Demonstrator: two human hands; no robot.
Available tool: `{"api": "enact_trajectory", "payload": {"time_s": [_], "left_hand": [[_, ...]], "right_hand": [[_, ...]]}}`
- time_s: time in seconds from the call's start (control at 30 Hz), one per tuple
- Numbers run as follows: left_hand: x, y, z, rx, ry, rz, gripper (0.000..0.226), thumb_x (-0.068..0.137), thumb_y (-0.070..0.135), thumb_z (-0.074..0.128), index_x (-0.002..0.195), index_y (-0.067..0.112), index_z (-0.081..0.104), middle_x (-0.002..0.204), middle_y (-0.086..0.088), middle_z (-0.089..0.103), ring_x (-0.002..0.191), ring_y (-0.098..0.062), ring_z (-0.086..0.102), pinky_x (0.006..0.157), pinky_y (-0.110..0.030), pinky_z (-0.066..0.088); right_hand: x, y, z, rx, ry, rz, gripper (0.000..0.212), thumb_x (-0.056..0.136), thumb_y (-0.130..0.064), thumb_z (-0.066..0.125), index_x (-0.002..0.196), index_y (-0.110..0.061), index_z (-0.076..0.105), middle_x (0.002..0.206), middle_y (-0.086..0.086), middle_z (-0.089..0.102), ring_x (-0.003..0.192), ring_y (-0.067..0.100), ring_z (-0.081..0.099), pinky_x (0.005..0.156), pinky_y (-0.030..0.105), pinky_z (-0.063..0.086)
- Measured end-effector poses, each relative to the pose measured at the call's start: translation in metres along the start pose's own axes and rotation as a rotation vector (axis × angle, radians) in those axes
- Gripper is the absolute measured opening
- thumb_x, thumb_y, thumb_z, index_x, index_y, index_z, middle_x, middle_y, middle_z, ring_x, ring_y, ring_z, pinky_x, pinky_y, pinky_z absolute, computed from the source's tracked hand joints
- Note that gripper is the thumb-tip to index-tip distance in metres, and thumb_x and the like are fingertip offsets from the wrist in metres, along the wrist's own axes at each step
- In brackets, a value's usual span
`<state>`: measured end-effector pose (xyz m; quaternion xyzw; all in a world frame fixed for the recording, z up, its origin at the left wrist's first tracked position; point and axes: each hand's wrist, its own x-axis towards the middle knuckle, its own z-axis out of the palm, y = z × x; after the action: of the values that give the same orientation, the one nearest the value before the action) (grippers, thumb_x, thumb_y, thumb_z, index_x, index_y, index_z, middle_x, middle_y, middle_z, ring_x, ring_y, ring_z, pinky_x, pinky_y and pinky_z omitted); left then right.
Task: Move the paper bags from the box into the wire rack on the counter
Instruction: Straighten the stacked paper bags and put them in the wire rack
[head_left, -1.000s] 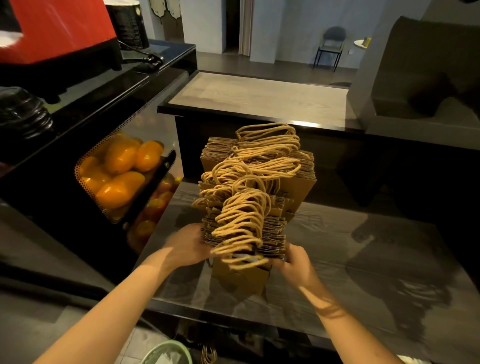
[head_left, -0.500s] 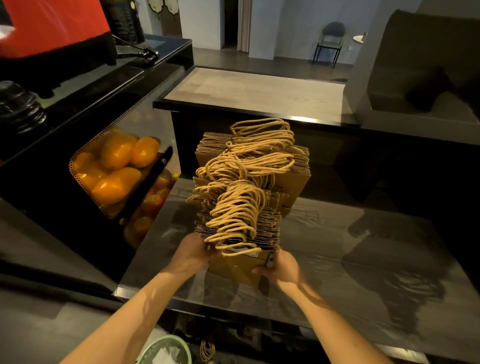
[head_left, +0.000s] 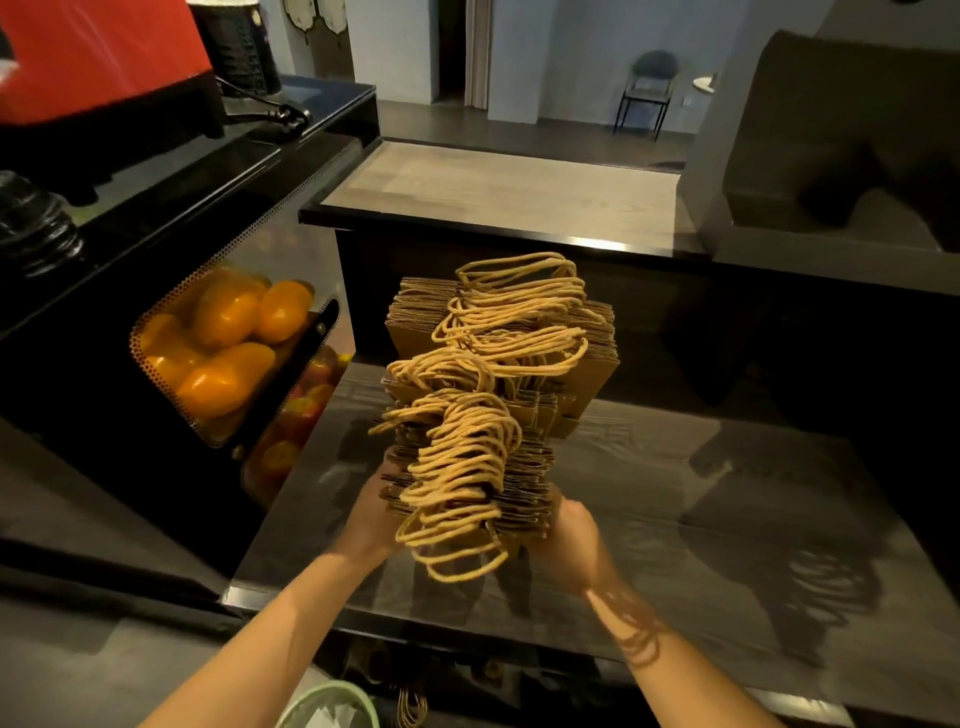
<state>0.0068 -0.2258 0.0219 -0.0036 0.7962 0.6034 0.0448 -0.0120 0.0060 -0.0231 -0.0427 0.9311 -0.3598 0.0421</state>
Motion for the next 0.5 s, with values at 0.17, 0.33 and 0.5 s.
{"api": "enact_trajectory", "payload": {"time_s": [0.17,0.33,0.5], "left_hand": [[-0.001,0.021,-0.024,0.156,-0.179,0.052,0.147,0.037,0.082,0.07,0.148,0.026,-0.007,0.142,0.017,0.031,0.121,0.02,0.037,0.103,-0.003,0.025],[0.014,0.032,-0.036,0.279,-0.176,0.154,0.147,0.057,0.034,0.086,0.139,0.027,-0.037,0.134,0.04,-0.005,0.127,0.027,0.004,0.104,0.001,0.003],[0.023,0.032,-0.036,0.24,-0.219,0.209,0.144,0.064,0.03,0.086,0.138,0.031,-0.037,0.13,0.051,0.0,0.118,0.037,0.012,0.094,0.009,0.012]], "right_hand": [[-0.022,-0.001,-0.03,0.482,-0.021,-0.081,0.108,0.06,-0.062,0.08,0.148,-0.028,0.026,0.146,-0.012,0.044,0.133,0.004,0.044,0.109,0.031,0.039],[-0.02,-0.021,-0.048,0.573,-0.133,-0.11,0.142,0.042,-0.068,0.085,0.143,-0.052,-0.013,0.145,-0.04,0.002,0.144,-0.005,0.004,0.116,0.026,0.013],[-0.017,-0.047,-0.056,0.818,-0.261,-0.13,0.143,0.045,-0.061,0.088,0.147,-0.045,-0.01,0.149,-0.023,0.026,0.136,-0.002,0.038,0.109,0.026,0.038]]}}
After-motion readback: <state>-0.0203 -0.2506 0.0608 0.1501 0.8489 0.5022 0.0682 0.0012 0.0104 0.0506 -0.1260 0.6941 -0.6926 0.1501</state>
